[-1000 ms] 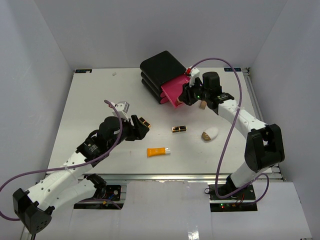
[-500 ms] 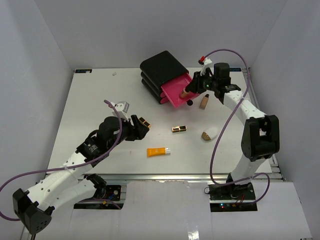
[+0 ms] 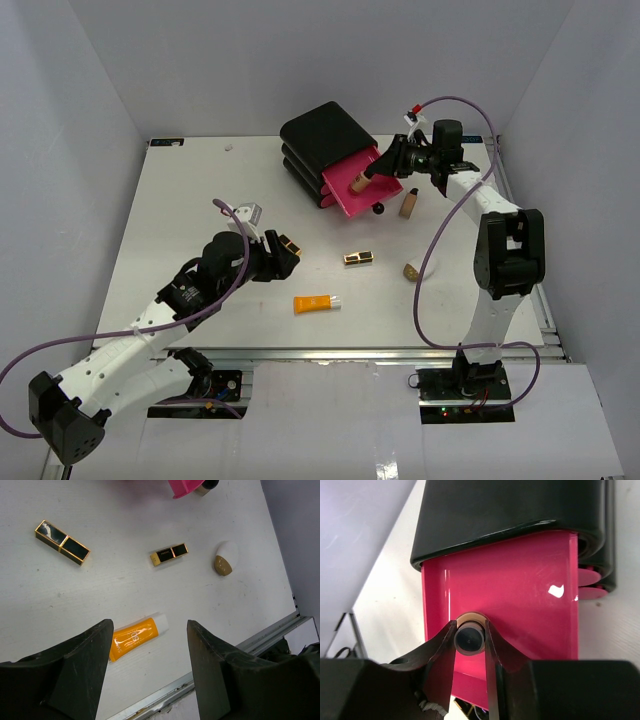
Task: Organize the makeup
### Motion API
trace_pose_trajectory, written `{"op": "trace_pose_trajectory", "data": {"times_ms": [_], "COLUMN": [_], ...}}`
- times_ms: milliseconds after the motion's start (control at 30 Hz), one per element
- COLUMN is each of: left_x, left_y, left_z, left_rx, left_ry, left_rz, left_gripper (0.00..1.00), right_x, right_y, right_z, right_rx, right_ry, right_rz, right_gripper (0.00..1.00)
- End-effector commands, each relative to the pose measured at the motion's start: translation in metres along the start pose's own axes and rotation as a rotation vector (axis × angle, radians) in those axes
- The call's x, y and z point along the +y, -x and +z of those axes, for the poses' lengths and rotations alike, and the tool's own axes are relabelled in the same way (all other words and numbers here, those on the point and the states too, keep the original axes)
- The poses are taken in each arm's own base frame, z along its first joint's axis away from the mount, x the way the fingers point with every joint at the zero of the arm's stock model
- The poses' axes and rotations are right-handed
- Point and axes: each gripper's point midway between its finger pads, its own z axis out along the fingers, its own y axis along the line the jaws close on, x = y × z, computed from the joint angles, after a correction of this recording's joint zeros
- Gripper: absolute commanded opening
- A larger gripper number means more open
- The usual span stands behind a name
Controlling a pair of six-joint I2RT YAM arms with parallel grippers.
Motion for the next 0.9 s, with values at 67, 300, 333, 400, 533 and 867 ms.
{"op": "trace_pose_trajectory", "data": {"times_ms": [67,300,333,400,533,867], "left_x": [-0.007,-0.007,-0.007,-0.008,-0.008,-0.018], "left_y": [0.010,0.007,0.008,0.008,0.008,0.024], "left_z": [0.000,0.000,0.000,0.000,-0.001,-0.004], "left_rx": [-0.024,-0.017,-0.019,-0.018,-0.020,-0.042], "left_ry": [-0.022,-0.028,-0.029,-0.031,-0.034,-0.052], "left_rz": [0.008,0.008,0.007,0.007,0.008,0.062], "left_gripper": [0.72,0.72,0.72,0.72,0.72,0.75], "right_x": [0.007,0.004,0.003,0.002,0.003,0.047], "right_y": [-0.009,-0.009,-0.008,-0.005,0.010,0.058], "right_z": [0.013,0.015,0.015,0.013,0.008,-0.046], "right_rx": [0.025,0.025,0.021,0.019,-0.004,-0.077], "right_ry": [0.079,0.068,0.060,0.043,0.007,-0.043], "right_rz": [0.132,0.128,0.118,0.101,0.025,-0.297], "right_gripper": [0.32,0.41,0.43,0.53,0.63,0.66]}}
